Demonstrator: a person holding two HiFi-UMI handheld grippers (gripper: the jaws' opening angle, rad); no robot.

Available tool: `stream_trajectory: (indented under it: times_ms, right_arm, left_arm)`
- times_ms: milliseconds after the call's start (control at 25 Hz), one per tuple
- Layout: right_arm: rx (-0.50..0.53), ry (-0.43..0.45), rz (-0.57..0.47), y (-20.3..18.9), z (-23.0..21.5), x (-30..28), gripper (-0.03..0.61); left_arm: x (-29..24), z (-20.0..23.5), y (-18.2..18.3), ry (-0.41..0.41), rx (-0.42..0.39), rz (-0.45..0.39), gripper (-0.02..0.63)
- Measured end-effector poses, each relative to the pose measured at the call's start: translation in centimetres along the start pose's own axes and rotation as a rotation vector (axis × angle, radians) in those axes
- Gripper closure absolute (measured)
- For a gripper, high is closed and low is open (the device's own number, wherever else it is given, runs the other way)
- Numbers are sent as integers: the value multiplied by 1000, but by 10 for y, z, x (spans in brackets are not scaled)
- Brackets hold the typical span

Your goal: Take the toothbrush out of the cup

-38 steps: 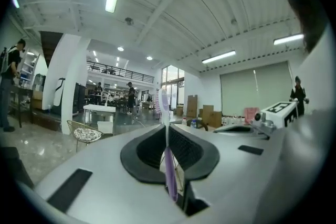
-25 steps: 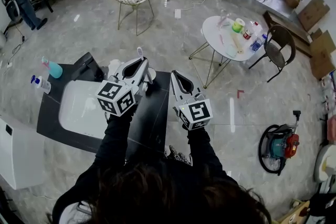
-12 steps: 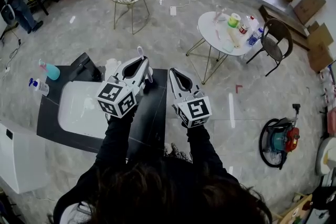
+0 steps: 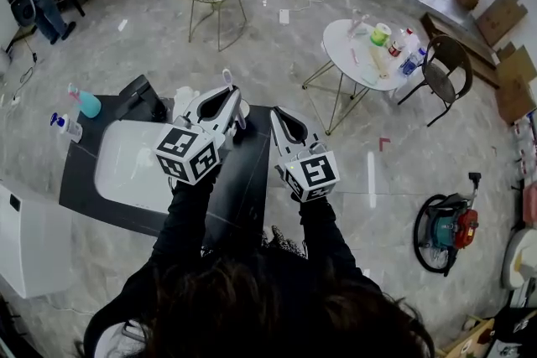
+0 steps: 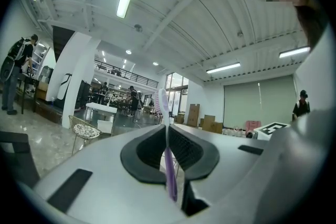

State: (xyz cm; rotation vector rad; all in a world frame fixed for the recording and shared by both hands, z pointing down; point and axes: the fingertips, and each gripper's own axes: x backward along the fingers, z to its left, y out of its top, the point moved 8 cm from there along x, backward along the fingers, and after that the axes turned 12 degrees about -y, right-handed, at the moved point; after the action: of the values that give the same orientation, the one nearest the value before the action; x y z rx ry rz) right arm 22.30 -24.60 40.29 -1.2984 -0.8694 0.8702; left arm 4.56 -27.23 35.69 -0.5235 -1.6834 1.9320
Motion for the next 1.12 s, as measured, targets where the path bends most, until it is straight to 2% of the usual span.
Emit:
stream_trajectory:
  times_ms: [120,240,320,520,800,920,1120]
  right_arm:
    - [-19,49,39,-7,9,-1,560]
    - [-24,127,86,-15,22,-2,468]
    - [-10,169,111,-20,31,-3,451]
    - [26,224,161,-28,46,-4,451]
    - [36,217,176,-29,53,-1,453]
    - [32,225,176,-29,53,0,500]
    - [-8,232,169,-27,50,3,518]
  left_arm:
    - [2,-4,1,-1,3,-2,589]
    - [3,-9,3,-8,10,-3,589]
    - [3,-12,4,-15,9,-3,589]
    - [3,-21,9,-41,7,-2,589]
    - [6,-34,8,-77,15,4,589]
    - [6,-36,7,-88,13,9,589]
    - [8,-38,10,-100,-6,7,589]
